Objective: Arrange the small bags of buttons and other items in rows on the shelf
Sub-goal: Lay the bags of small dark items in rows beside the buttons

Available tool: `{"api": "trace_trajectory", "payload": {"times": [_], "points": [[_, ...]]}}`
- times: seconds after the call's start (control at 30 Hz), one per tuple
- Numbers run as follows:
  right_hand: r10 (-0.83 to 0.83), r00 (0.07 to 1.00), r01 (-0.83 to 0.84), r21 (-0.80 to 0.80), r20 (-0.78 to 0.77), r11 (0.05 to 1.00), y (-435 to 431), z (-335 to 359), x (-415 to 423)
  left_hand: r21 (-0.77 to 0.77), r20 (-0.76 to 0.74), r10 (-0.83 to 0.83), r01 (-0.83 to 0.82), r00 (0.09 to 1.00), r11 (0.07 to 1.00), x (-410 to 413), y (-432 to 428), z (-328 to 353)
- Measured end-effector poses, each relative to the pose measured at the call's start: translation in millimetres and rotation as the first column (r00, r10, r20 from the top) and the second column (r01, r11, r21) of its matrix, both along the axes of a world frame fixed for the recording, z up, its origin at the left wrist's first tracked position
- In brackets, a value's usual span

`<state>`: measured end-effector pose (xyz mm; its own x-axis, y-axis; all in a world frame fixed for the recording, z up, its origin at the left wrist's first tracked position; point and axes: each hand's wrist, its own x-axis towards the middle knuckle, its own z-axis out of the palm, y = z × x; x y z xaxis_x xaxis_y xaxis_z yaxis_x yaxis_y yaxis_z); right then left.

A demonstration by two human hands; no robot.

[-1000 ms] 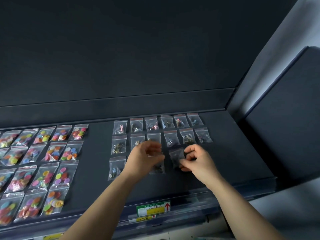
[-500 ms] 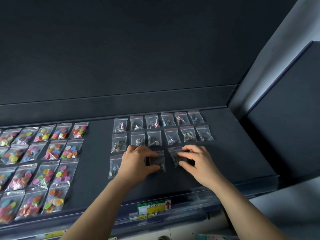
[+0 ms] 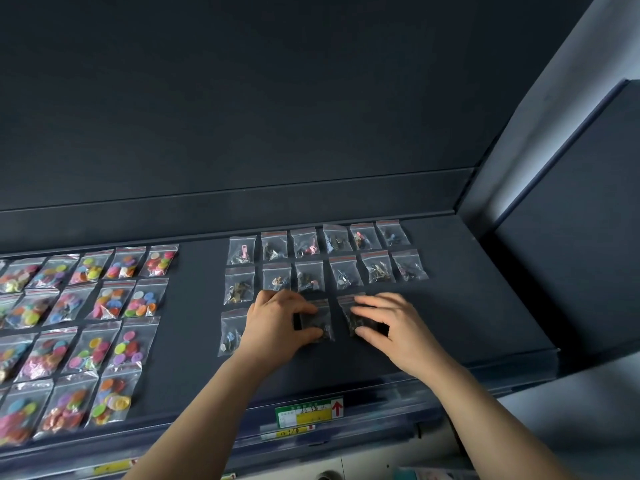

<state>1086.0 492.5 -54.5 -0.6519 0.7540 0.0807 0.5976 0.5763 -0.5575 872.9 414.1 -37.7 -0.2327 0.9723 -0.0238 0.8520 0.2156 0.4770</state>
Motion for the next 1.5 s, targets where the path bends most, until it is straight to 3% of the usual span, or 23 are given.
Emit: {"api": "trace_trajectory", "payload": {"times": [0.17, 0.3, 0.47, 0.6, 0.83, 1.07, 1.3, 1.5], "points": [[-0.014, 1.0, 0.014, -0.008, -0.005, 1.0, -1, 5, 1, 0.018, 0.047, 0.013, -0.014, 0.999, 1.0, 0, -3, 1], [-0.127, 0.977, 0.124, -0.028, -0.173, 0.992, -7, 17, -10, 0.15, 0.241, 0.094, -0.132, 0.966, 0.98, -4, -12, 13], [-0.308, 0.852, 0.174, -0.326, -0.424, 0.929, -14, 43, -60, 0.207, 0.596, 0.276, -0.477, 0.754, 0.854, -35, -52, 41], [-0.377, 0.781, 0.08, -0.519, -0.497, 0.851, -25, 56, -118, 0.205, 0.717, 0.383, -0.701, 0.583, 0.683, -80, -103, 55], [-0.294, 0.809, -0.091, -0.603, -0.51, 0.793, -94, 73, -244, 0.202, 0.704, 0.555, -0.874, 0.444, 0.443, -156, -222, 69], [-0.123, 0.865, -0.233, -0.607, -0.487, 0.76, -215, 79, -384, 0.234, 0.719, 0.614, -0.945, 0.326, 0.227, -251, -365, 67], [-0.069, 0.866, -0.293, -0.615, -0.495, 0.732, -322, 84, -500, 0.263, 0.644, 0.701, -0.95, 0.305, 0.171, -361, -484, 82], [-0.078, 0.89, -0.236, -0.601, -0.45, 0.764, -345, 78, -570, 0.25, 0.633, 0.704, -0.946, 0.321, 0.206, -441, -504, 80]]}}
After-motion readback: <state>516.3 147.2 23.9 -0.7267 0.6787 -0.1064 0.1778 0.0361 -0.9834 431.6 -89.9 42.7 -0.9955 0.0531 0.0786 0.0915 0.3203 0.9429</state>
